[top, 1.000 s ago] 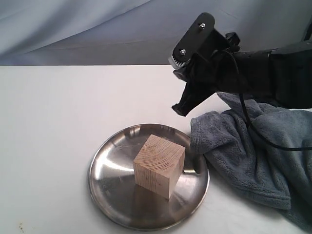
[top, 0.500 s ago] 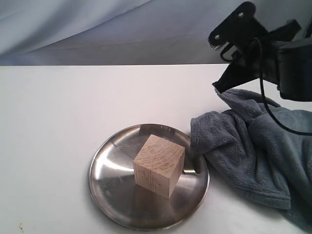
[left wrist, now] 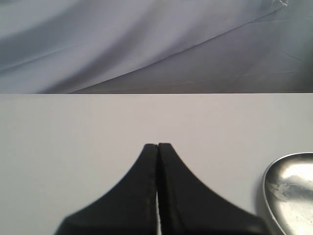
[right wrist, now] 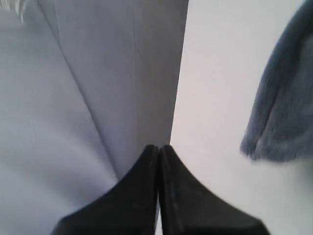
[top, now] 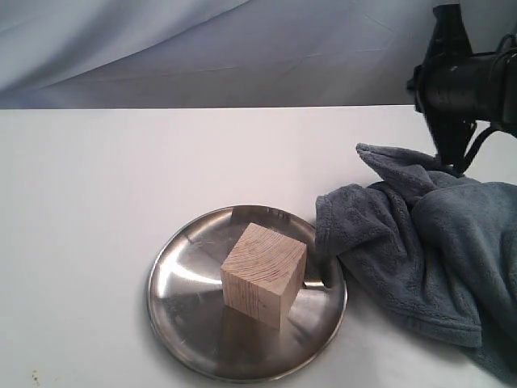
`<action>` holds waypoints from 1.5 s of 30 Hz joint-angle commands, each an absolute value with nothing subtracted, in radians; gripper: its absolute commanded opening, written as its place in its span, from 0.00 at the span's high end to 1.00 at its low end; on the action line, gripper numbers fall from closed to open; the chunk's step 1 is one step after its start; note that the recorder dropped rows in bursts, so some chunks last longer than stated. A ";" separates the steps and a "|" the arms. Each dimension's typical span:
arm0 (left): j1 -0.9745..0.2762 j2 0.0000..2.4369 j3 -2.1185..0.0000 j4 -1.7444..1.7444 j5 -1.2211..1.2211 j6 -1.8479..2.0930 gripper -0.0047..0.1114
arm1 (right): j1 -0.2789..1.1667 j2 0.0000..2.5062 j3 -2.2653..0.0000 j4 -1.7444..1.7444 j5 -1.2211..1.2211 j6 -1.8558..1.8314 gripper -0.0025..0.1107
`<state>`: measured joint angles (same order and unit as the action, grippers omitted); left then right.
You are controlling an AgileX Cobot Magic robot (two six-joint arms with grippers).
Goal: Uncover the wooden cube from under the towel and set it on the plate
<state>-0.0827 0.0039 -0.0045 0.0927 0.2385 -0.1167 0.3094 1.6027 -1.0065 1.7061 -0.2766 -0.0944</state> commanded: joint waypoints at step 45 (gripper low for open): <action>-0.080 0.000 0.000 0.088 0.232 -0.118 0.96 | -0.140 1.287 -0.655 -0.105 -0.047 -0.071 0.98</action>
<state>-0.0827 0.0039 -0.0045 0.0927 0.2385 -0.1167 -0.1340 1.3560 -0.7185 -0.1106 0.0250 -0.0629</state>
